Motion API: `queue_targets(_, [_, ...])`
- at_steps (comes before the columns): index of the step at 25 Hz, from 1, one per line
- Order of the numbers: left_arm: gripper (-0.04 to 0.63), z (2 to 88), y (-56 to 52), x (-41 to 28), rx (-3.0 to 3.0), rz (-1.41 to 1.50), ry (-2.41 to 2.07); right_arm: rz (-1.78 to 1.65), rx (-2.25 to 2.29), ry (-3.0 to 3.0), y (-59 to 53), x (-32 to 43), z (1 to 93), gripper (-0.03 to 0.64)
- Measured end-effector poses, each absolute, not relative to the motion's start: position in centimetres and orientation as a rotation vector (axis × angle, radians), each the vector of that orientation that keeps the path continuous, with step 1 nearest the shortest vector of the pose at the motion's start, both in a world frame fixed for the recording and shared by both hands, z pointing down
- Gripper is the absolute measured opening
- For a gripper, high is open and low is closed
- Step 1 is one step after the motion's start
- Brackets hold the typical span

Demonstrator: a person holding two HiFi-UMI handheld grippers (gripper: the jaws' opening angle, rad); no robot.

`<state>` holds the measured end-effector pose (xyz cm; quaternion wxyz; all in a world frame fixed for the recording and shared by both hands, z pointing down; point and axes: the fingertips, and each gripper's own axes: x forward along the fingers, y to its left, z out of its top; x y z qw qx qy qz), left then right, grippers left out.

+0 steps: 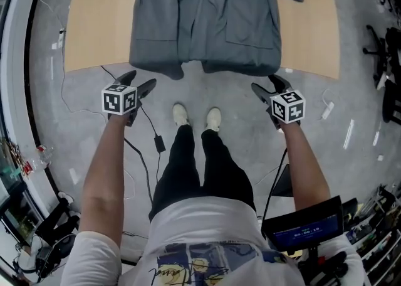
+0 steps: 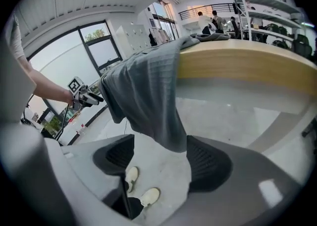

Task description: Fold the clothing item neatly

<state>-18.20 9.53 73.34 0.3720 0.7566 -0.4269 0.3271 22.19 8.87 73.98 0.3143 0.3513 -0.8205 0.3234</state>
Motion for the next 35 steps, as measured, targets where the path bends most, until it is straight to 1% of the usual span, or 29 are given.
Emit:
queue_targets(1, [0.391,73.4,9.0,-18.1,1.953,0.842,-1.094,0.855,0.920,-2.180,8.4,22.2,74.1,0.322])
queue_targets(8, [0.408,74.3,6.5,-16.1,2.075,0.939,-0.971,0.829,0.801,-2.231,7.1,21.2,75.5,0.324])
queue_targets(13, [0.405,74.2,6.2,-13.9,2.125,0.946,-0.863,0.853,0.769,-2.247,7.0,20.2,75.9,0.322])
queue_targets(16, [0.316,73.6,6.8,-13.0,2.153,0.958,-0.810,0.872,0.739,-2.271,7.6,19.2,75.4,0.311])
queue_targets(17, [0.286,73.4,6.9,-12.9,2.157,0.947,-0.801,0.877,0.734,-2.280,7.6,18.8,75.2,0.295])
queue_targets(19, [0.246,72.8,7.1,-12.7,2.158,0.908,-0.788,0.879,0.730,-2.297,7.7,18.1,74.8,0.255])
queue_targets(20, [0.223,72.5,7.3,-12.5,2.156,0.882,-0.783,0.876,0.725,-2.304,7.7,17.8,74.6,0.216])
queue_targets(21, [0.202,72.2,7.6,-12.2,2.155,0.858,-0.780,0.874,0.716,-2.308,7.9,17.6,74.4,0.161])
queue_targets(23, [0.169,71.7,8.1,-11.6,2.156,0.829,-0.778,0.861,0.698,-2.311,8.2,17.3,74.1,0.090])
queue_targets(24, [0.142,71.4,8.3,-11.3,2.159,0.820,-0.774,0.858,0.692,-2.311,8.3,17.1,74.0,0.067])
queue_targets(27, [0.042,70.6,9.2,-10.5,2.166,0.777,-0.748,0.884,0.703,-2.315,9.0,16.9,73.2,0.041])
queue_targets(28, [0.031,70.3,9.5,-10.4,2.167,0.763,-0.739,0.896,0.711,-2.321,9.3,16.7,72.8,0.037])
queue_targets(35, [0.025,68.0,11.4,-10.6,2.170,0.659,-0.709,0.949,0.785,-2.372,11.4,15.4,70.0,0.025])
